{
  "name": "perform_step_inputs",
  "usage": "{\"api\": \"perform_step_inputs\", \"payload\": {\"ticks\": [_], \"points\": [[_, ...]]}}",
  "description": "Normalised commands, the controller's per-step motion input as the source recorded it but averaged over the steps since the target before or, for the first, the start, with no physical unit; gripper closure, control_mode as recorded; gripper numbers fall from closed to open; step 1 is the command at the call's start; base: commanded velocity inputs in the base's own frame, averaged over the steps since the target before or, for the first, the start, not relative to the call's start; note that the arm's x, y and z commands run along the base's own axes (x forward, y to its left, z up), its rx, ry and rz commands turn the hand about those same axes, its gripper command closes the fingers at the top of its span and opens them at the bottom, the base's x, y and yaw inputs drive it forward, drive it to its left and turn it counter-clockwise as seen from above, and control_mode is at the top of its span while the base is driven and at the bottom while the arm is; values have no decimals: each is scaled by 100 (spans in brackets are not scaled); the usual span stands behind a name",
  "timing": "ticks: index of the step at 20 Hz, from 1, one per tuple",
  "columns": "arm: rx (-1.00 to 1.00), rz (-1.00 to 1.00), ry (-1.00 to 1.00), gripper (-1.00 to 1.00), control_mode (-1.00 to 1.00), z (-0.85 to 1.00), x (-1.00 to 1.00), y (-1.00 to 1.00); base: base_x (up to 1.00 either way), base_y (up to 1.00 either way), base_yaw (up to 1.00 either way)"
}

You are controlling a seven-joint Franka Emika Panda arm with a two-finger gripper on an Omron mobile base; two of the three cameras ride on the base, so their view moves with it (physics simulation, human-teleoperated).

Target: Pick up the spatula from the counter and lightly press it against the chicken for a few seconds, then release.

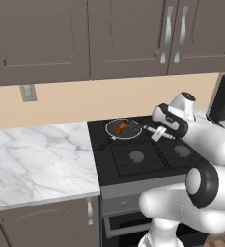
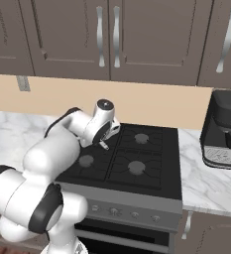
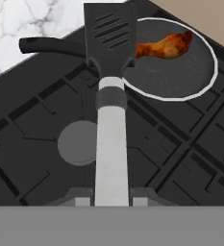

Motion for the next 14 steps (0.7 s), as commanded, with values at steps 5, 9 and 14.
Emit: {"api": "perform_step_inputs", "payload": {"ticks": [5, 9, 14], "points": [[0, 0, 2, 100, -100, -2, 18, 0, 0, 0, 0], [0, 0, 1, 100, -100, -2, 14, 0, 0, 0, 0], [0, 0, 1, 100, -100, -12, 12, 0, 0, 0, 0]]}}
